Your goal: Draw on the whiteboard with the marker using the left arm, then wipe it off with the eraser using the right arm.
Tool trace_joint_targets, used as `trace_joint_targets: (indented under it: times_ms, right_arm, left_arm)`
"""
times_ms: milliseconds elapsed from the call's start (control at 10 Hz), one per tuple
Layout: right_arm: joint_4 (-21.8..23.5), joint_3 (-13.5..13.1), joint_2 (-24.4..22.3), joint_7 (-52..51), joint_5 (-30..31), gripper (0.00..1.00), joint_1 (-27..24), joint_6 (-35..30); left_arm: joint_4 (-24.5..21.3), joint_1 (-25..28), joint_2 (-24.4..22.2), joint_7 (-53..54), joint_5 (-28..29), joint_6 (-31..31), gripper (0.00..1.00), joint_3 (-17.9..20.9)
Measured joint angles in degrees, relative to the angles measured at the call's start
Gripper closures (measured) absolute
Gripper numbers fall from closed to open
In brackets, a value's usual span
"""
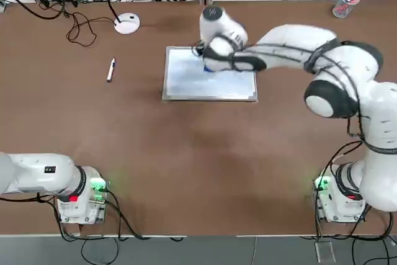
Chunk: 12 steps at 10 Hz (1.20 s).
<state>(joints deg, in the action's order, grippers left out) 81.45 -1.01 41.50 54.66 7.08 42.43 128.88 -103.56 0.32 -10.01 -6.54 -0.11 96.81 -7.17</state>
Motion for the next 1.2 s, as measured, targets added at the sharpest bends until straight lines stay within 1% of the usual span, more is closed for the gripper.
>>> trace_joint_targets:
  times_ms: [100, 200, 300, 600, 800, 900, 1200]
  right_arm:
    - [0.7, 0.1, -3.0, -5.2, -1.6, 0.44, -2.1, -3.0]
    - [2.3, 0.2, -6.3, -10.0, -2.3, 0.44, -4.2, -5.3]
    - [5.1, 0.3, -9.8, -14.8, -2.6, 0.44, -6.6, -6.7]
    - [16.9, 0.3, -18.7, -30.2, -2.7, 0.44, -14.7, -7.4]
    - [23.5, 0.3, -22.4, -40.5, -2.7, 0.44, -20.7, -6.5]
    - [25.8, 0.3, -23.7, -45.4, -2.6, 0.44, -23.8, -5.8]
    - [30.2, 0.3, -25.7, -59.8, -2.0, 0.44, -32.8, -2.0]
  left_arm:
    - [0.0, 0.0, 0.0, 0.0, 0.0, 0.0, 0.00, 0.0]
    - [0.0, 0.0, 0.0, 0.0, 0.0, 0.0, 0.00, 0.0]
    - [0.0, 0.0, 0.0, 0.0, 0.0, 0.0, 0.00, 0.0]
    - [0.0, 0.0, 0.0, 0.0, 0.0, 0.0, 0.00, 0.0]
    - [0.0, 0.0, 0.0, 0.0, 0.0, 0.0, 0.00, 0.0]
    - [0.0, 0.0, 0.0, 0.0, 0.0, 0.0, 0.00, -0.1]
    - [0.0, 0.0, 0.0, 0.0, 0.0, 0.0, 0.00, -0.1]
